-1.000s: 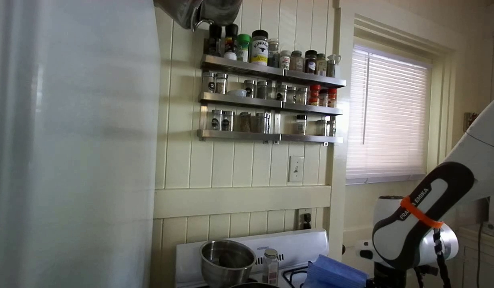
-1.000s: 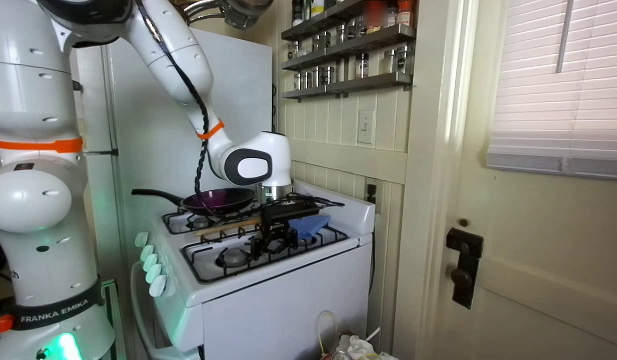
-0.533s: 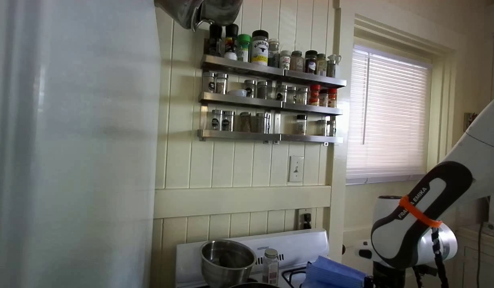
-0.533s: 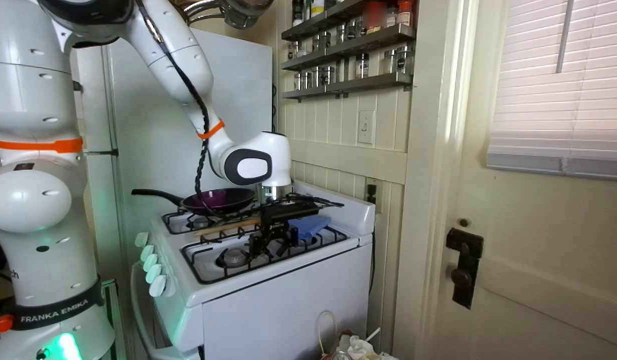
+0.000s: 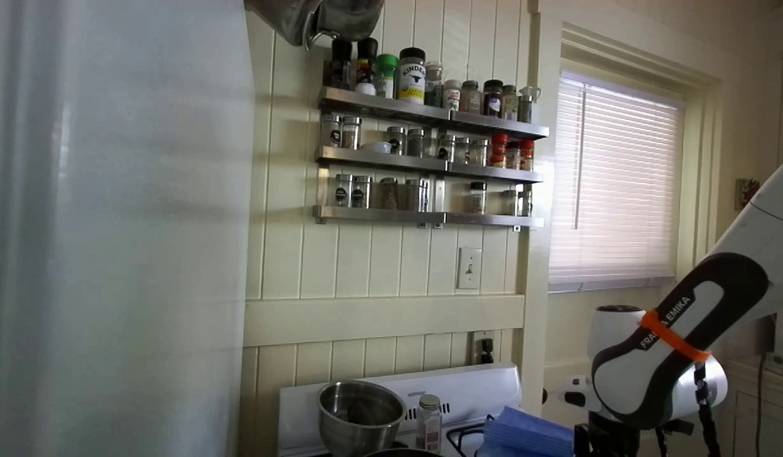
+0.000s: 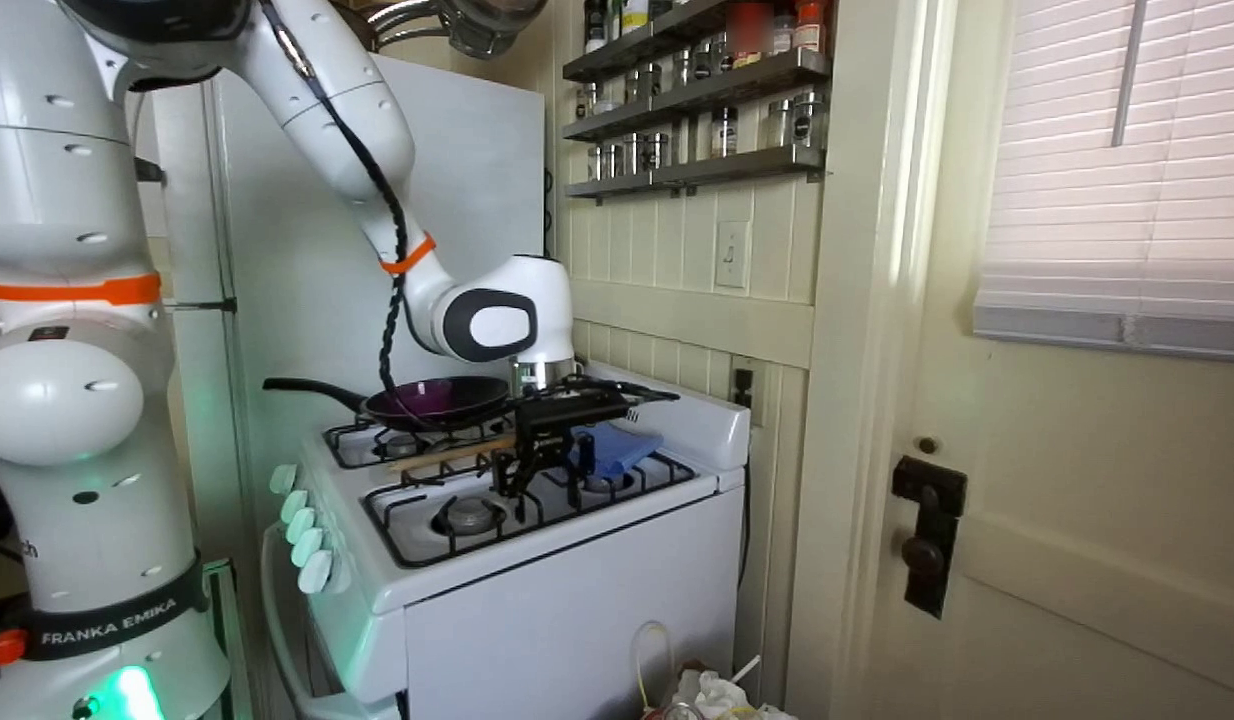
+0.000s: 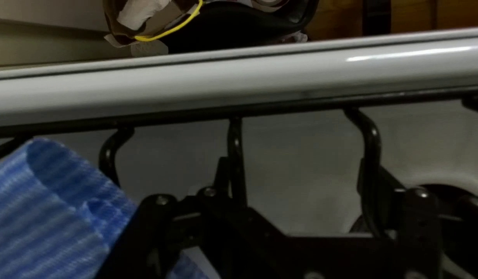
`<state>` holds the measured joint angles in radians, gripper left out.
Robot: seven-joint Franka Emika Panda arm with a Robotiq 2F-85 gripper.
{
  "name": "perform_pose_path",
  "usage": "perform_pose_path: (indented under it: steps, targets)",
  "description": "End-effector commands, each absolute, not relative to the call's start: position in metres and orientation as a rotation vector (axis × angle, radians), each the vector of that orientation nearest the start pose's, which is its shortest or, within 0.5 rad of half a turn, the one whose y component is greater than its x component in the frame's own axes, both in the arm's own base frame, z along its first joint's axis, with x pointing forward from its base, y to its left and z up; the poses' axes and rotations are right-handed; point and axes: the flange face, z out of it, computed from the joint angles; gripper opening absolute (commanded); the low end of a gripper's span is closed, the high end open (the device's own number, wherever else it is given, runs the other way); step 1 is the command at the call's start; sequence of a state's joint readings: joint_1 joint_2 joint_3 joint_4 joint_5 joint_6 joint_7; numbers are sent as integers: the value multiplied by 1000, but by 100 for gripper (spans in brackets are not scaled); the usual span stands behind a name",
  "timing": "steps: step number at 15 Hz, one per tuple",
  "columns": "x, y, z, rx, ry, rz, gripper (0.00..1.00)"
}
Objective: Move the black grate on top to the right side of the stove,
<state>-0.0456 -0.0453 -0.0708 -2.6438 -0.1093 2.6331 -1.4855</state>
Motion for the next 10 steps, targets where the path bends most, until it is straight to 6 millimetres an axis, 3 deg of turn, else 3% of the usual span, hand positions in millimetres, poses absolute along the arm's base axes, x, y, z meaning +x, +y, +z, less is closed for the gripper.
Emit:
perform_pose_path:
  steps: [1,8,9,10]
  targets:
    - [410,-22,284,-2428,-2171,-9,100]
    - [380,7,325,-2530,-2229,-40,100]
    - [380,13,334,-2516,-2275,-80,100]
    - [396,20,349,-2511,-2297,-126,100]
